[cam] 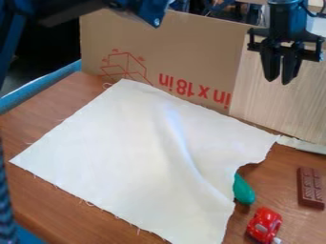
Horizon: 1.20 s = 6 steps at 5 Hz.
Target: Unfold the cloth from bottom left to top right
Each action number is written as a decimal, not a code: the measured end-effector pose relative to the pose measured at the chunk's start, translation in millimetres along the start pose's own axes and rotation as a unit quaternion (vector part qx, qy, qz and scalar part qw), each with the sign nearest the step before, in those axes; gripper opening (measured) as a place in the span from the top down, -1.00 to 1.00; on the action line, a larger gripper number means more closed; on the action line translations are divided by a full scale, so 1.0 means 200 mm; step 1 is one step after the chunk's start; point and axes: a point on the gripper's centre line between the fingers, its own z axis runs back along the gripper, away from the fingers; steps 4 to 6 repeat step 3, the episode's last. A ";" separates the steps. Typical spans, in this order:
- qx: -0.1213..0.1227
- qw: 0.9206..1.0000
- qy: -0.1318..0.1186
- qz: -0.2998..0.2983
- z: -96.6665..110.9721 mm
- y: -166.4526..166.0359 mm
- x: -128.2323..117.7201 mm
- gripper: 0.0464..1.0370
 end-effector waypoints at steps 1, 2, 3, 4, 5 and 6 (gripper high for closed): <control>0.006 0.999 -0.034 -0.029 -0.10 0.03 0.00 -0.40; 0.060 0.994 -0.057 -0.069 -0.06 0.10 0.00 -0.88; 0.118 0.986 -0.019 -0.116 0.26 0.17 -0.21 -0.93; 0.118 0.986 -0.019 -0.116 0.26 0.17 -0.21 -0.93; 0.118 0.986 -0.019 -0.116 0.26 0.17 -0.21 -0.93; 0.118 0.986 -0.019 -0.116 0.26 0.17 -0.21 -0.93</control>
